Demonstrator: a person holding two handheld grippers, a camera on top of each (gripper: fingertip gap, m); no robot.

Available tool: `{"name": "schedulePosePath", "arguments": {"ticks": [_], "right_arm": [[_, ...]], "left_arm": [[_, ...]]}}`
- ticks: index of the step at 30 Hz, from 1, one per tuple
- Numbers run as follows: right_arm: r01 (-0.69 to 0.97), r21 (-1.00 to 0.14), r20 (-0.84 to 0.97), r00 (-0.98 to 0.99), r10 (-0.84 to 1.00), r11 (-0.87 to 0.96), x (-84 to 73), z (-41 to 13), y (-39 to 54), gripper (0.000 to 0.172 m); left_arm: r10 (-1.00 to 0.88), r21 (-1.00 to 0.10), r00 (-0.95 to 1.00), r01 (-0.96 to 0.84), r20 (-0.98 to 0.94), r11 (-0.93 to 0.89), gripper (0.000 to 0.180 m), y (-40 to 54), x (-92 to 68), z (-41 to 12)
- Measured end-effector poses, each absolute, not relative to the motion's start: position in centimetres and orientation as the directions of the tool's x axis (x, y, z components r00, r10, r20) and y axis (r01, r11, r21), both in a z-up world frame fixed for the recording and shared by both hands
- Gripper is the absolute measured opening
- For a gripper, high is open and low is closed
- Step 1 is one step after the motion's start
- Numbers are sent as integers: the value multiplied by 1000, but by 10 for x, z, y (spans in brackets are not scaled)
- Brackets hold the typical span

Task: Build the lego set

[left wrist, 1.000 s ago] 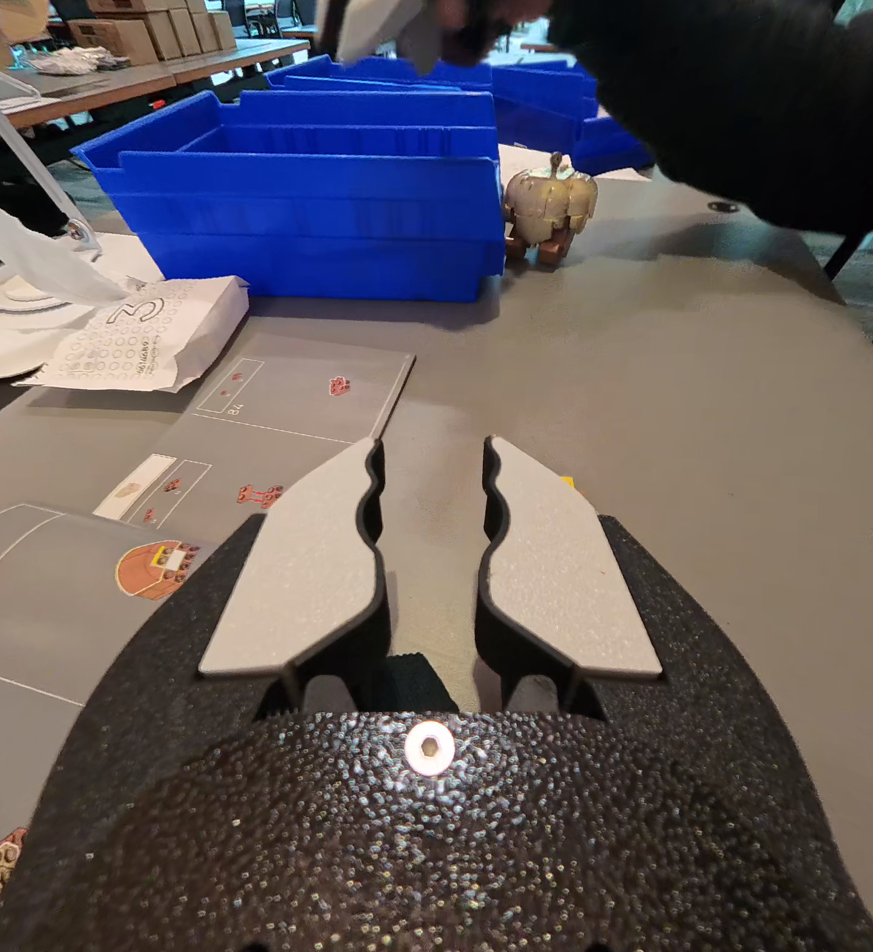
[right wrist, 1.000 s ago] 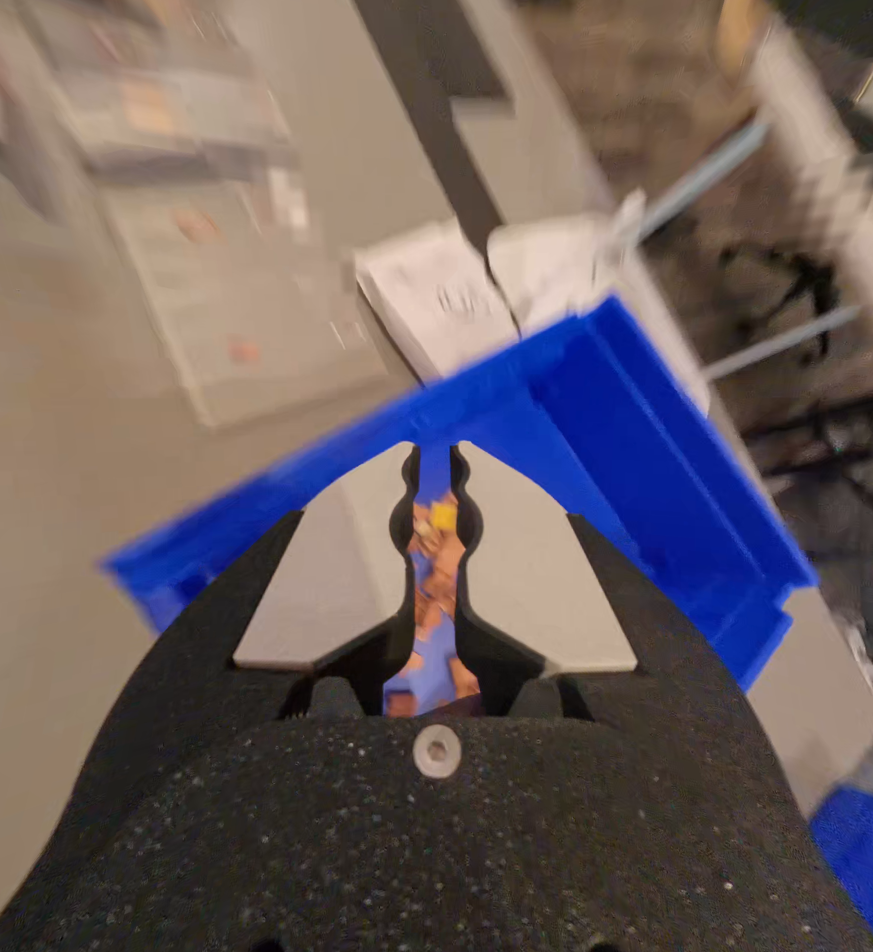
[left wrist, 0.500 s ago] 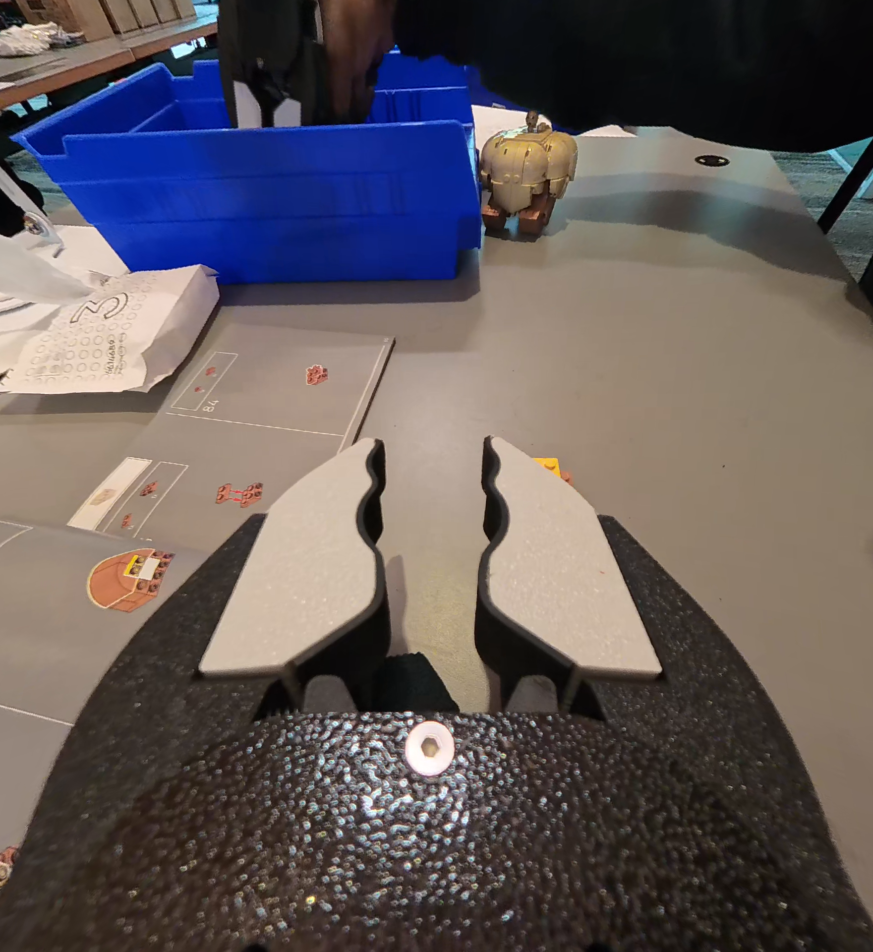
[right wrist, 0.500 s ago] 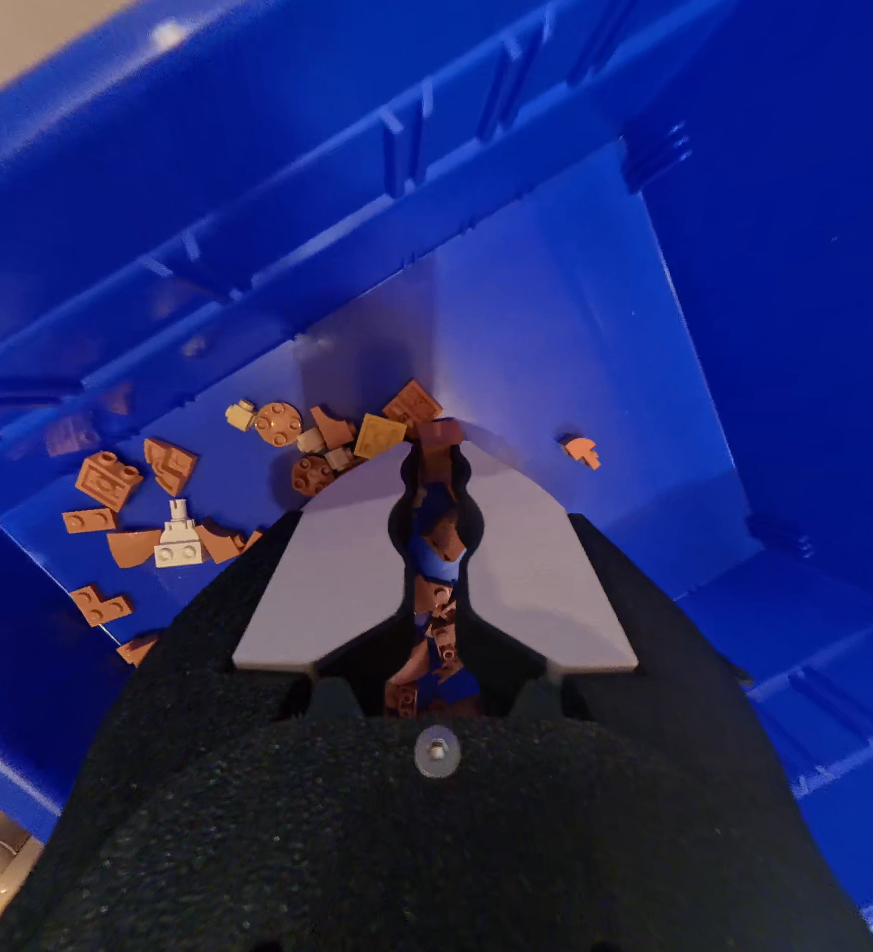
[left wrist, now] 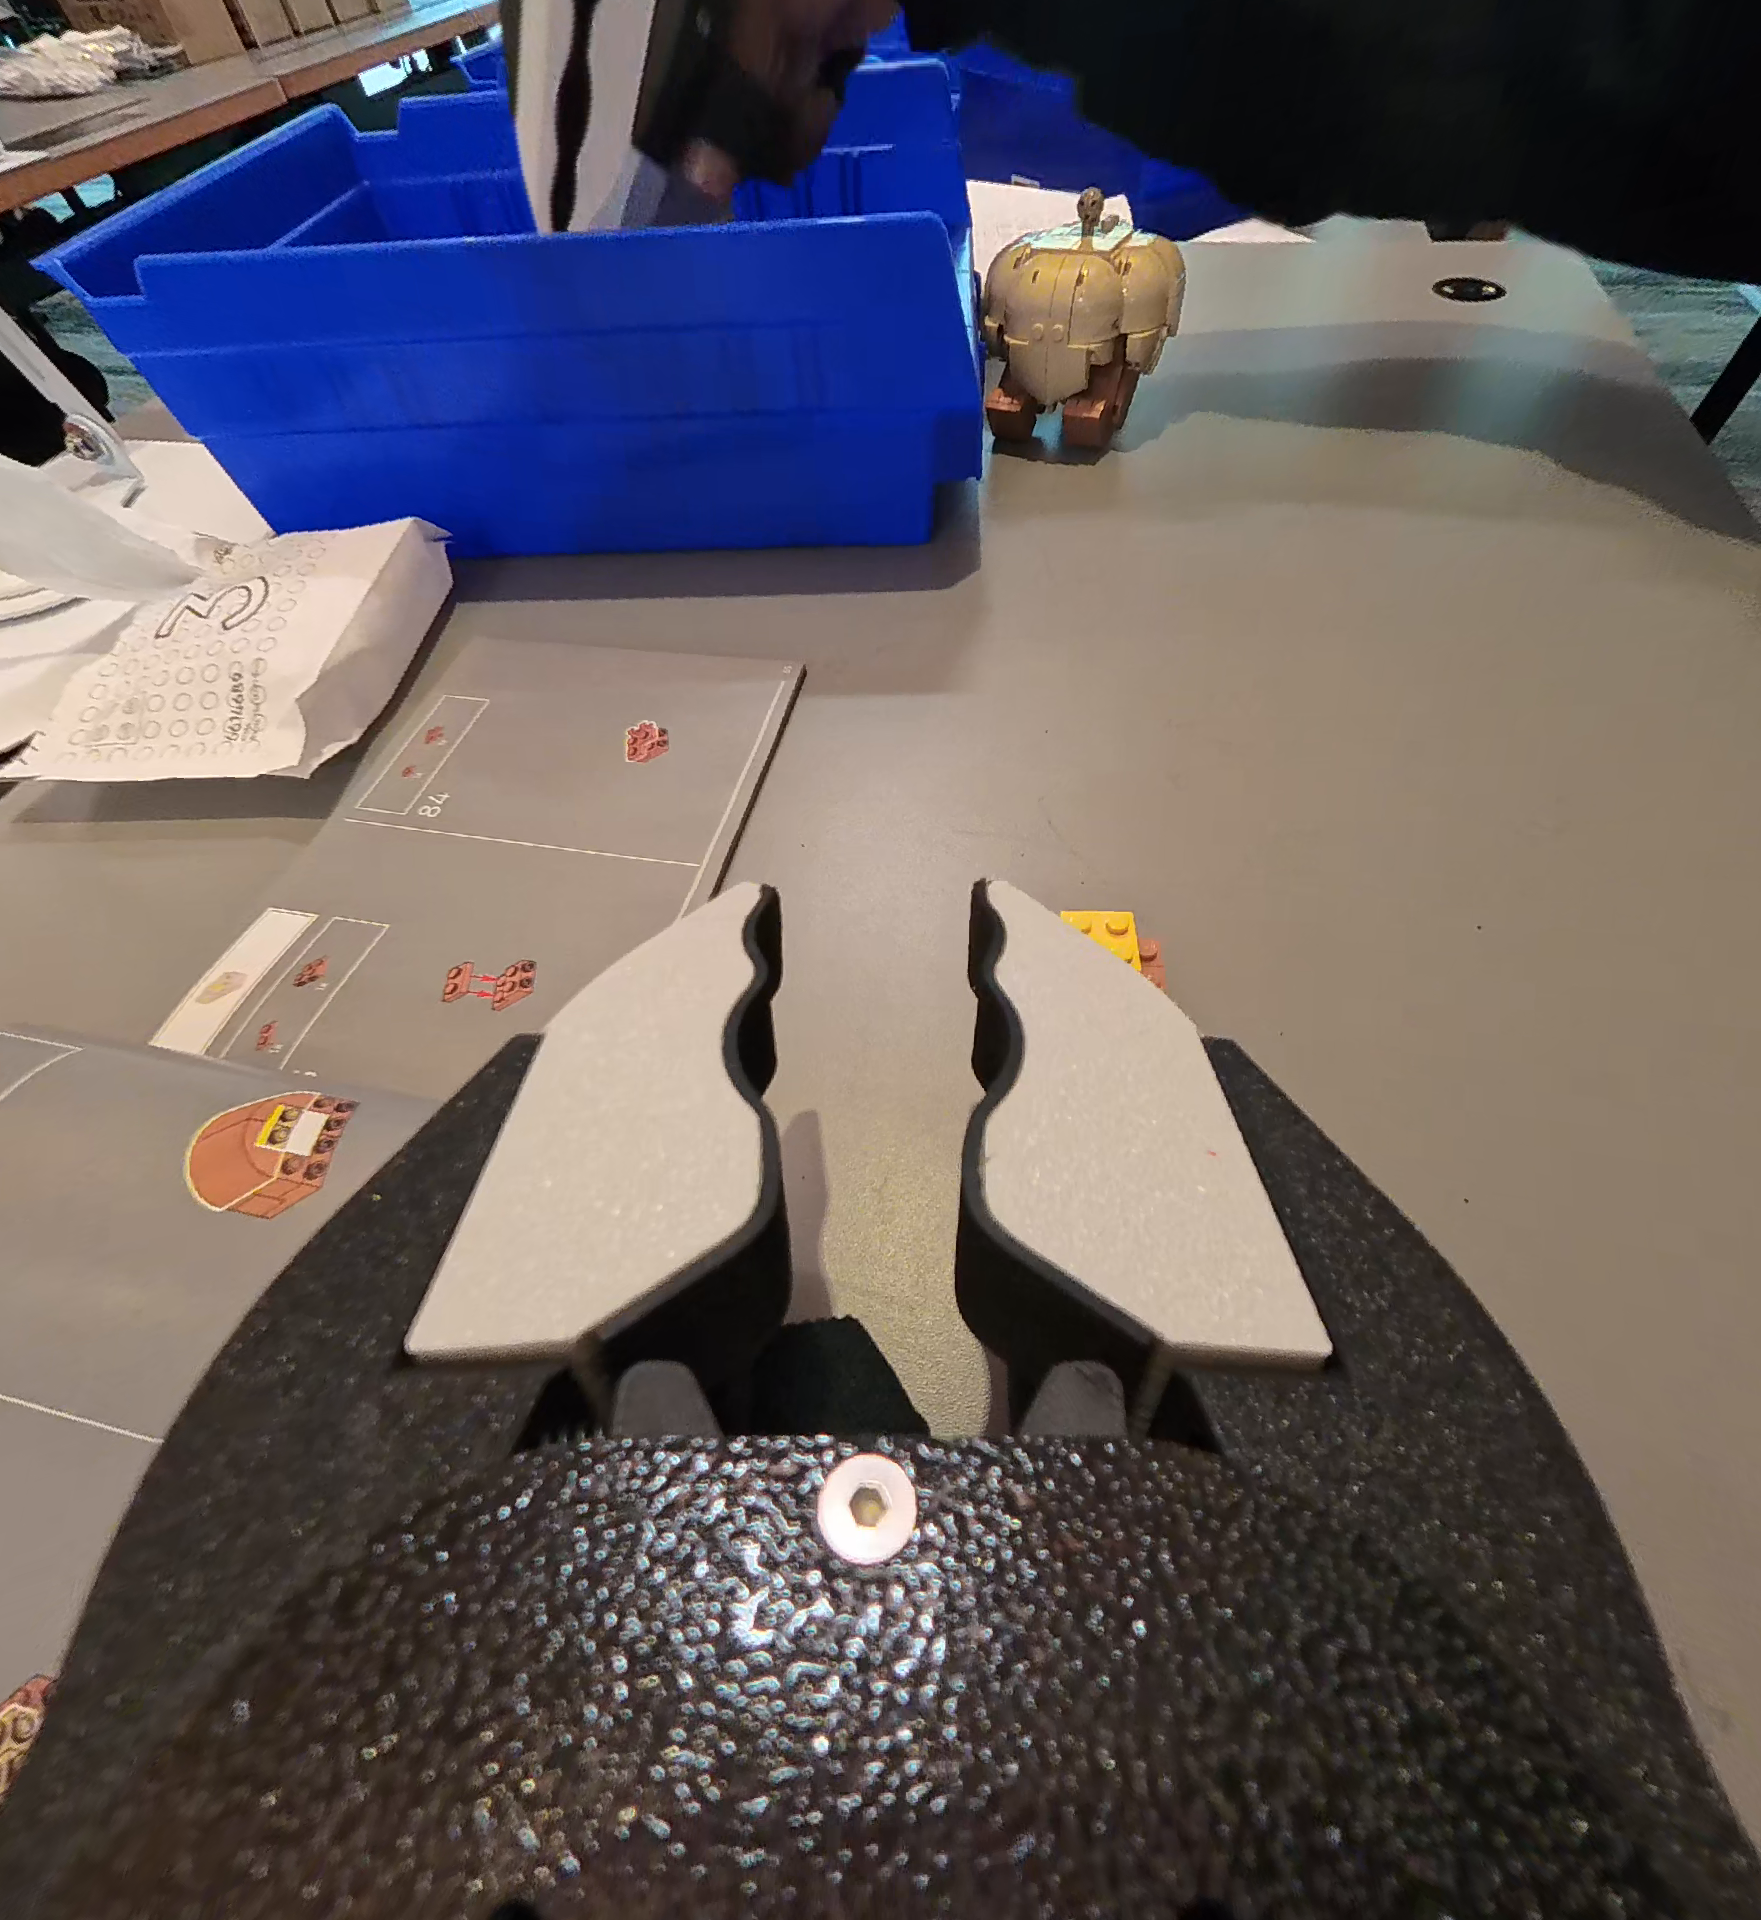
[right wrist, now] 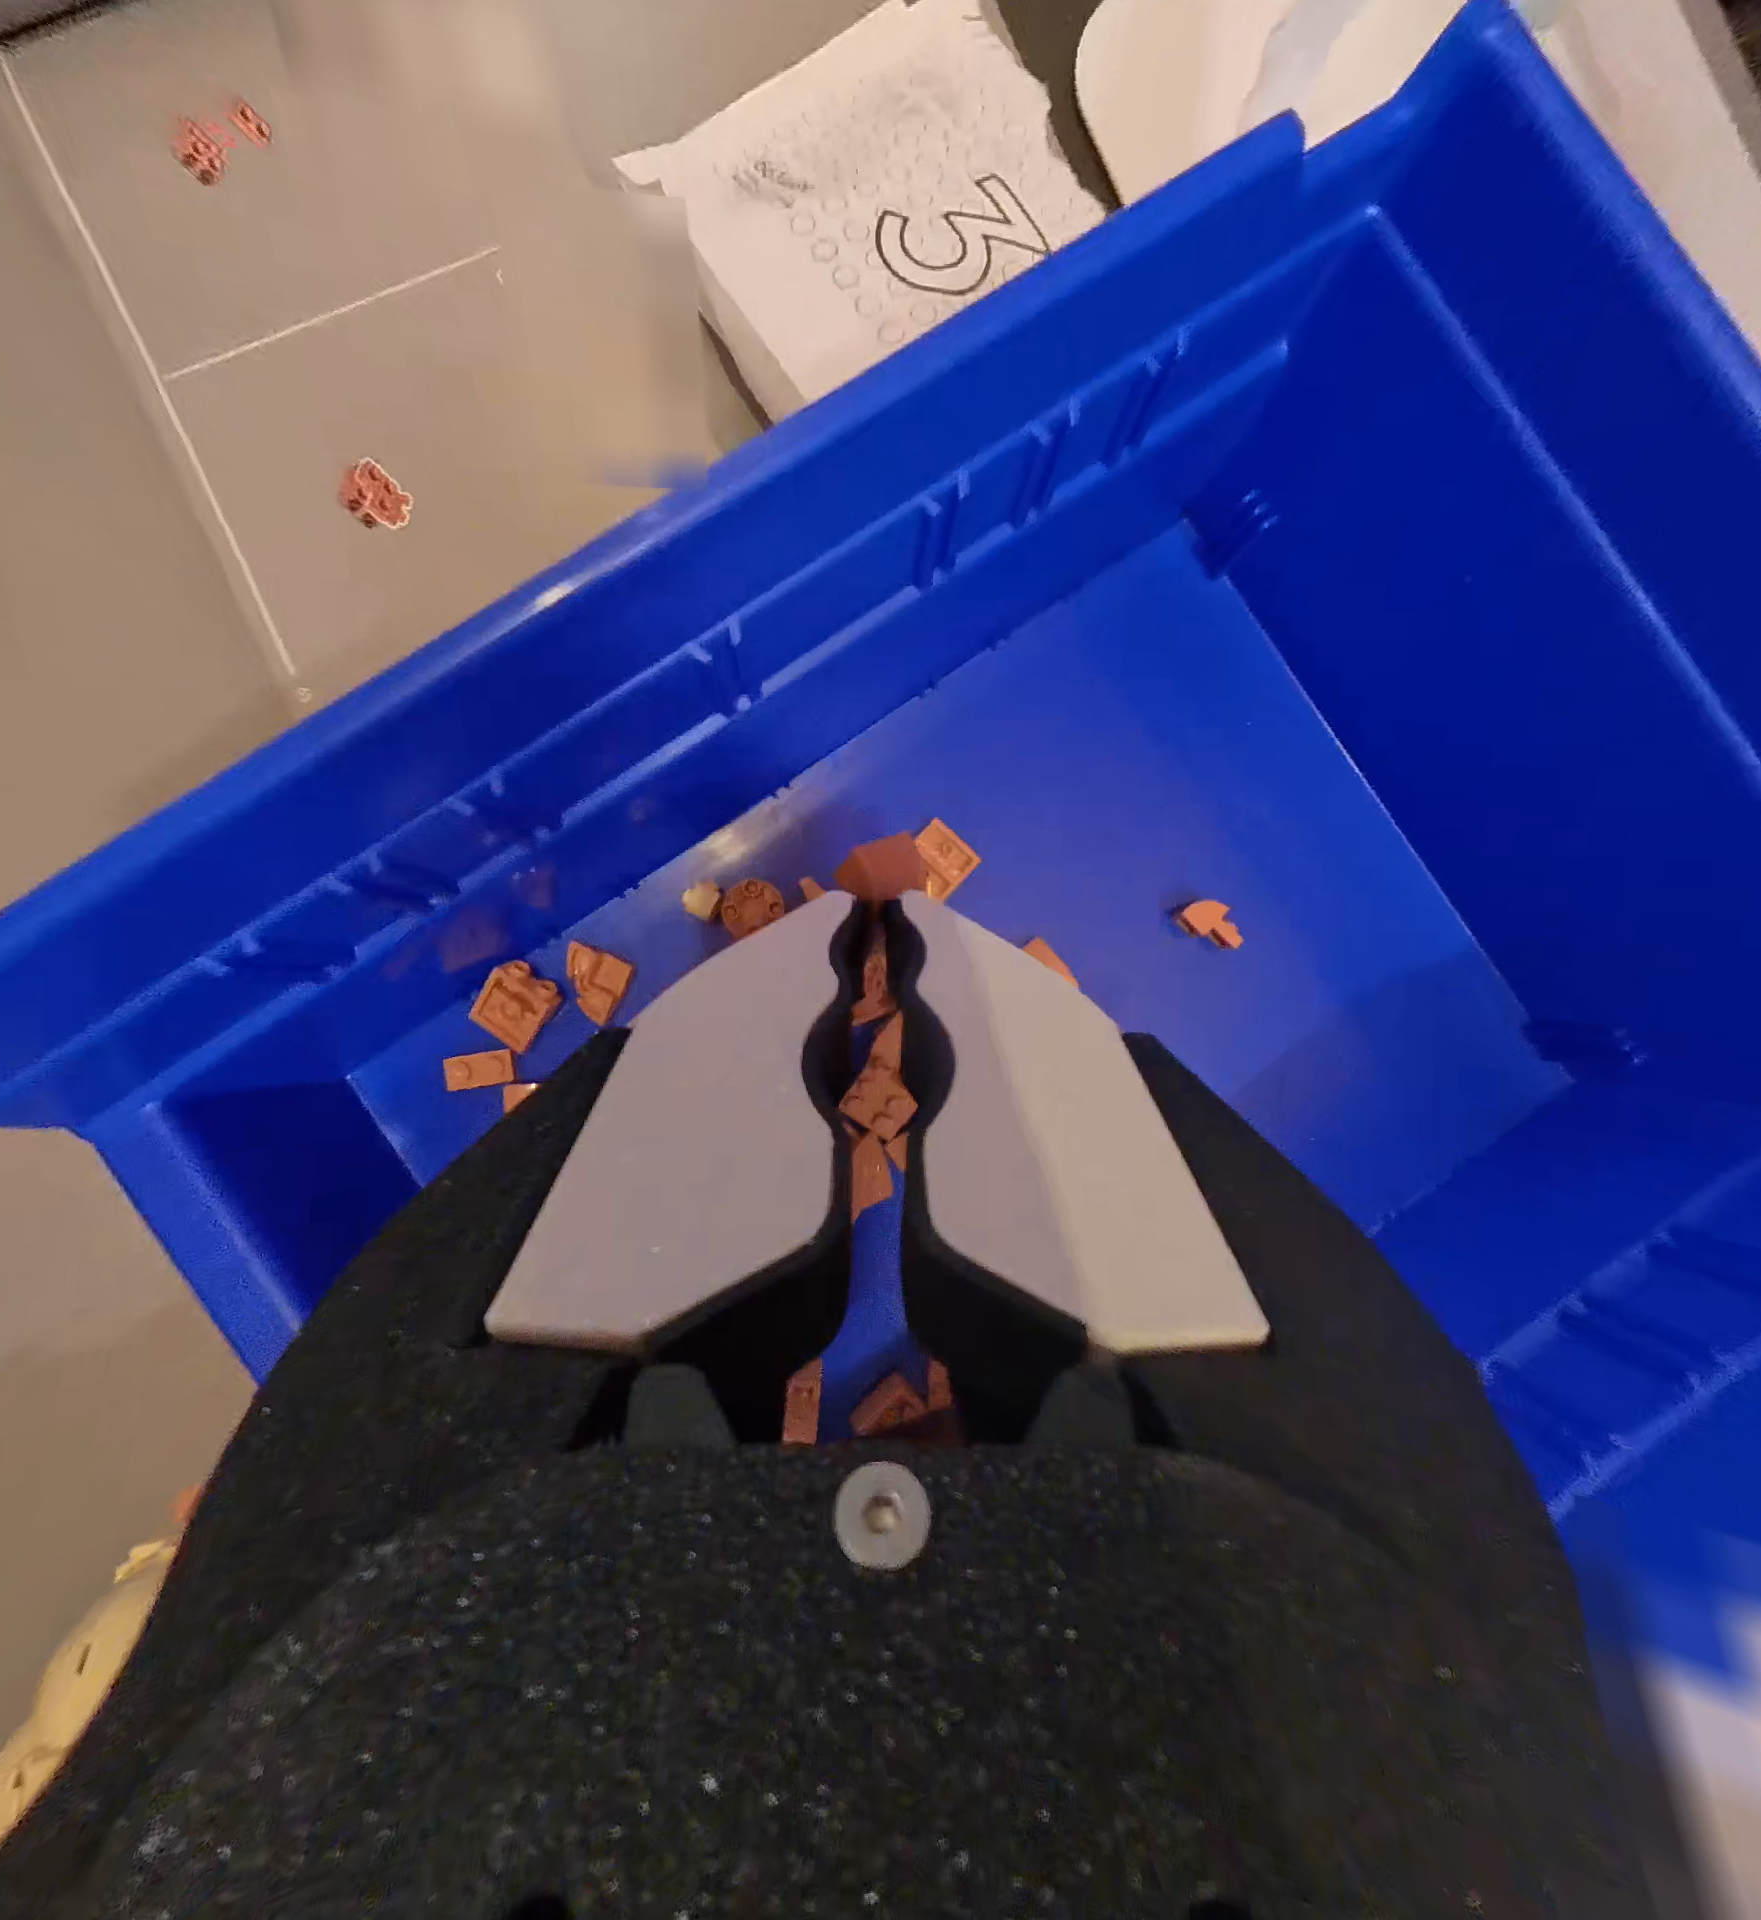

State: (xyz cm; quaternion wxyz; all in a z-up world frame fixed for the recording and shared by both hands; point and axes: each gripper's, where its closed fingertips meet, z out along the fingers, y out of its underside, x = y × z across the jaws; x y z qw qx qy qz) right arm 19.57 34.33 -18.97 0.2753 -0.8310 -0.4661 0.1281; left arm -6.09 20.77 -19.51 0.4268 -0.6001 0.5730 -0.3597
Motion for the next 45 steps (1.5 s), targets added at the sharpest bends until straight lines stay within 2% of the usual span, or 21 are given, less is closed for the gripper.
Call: {"name": "schedulePosePath", "arguments": {"ticks": [3, 9, 13, 17, 20, 26, 30, 34, 45], "right_arm": [[676, -603, 23, 545, 838, -423, 197, -182, 334, 2], [464, -823, -78, 478, 875, -327, 166, -119, 294, 2], [381, -891, -82, 400, 913, -247, 125, -83, 247, 2], [465, -861, -3, 402, 916, -207, 77, -96, 213, 1], [571, -805, 89, 390, 917, -165, 39, -126, 195, 1], [710, -692, 142, 311, 940, -131, -14, -192, 183, 0], [722, -677, 96, 278, 956, -142, -28, -213, 184, 0], [774, -617, 151, 290, 945, -139, -23, -230, 194, 0], [757, -631, 82, 281, 956, -169, -11, -235, 193, 4]], "left_arm": [[-995, -920, 81, -391, -65, 28, 34, 207, -60, -197], [-992, -916, 93, -400, -80, 36, 34, 208, -60, -198], [-992, -913, 93, -407, -82, 37, 34, 208, -60, -199], [-997, -915, 66, -403, -48, 18, 34, 200, -55, -198], [-1000, -922, 28, -388, 10, -20, 35, 188, -49, -195], [-997, -919, -3, -388, 82, -74, 38, 177, -43, -193], [-995, -886, 18, -453, 101, -98, 39, 179, -47, -205], [-994, -851, 51, -514, 97, -110, 39, 184, -52, -217], [-994, -773, -43, -633, 96, -47, 44, 170, -61, -239]]}}
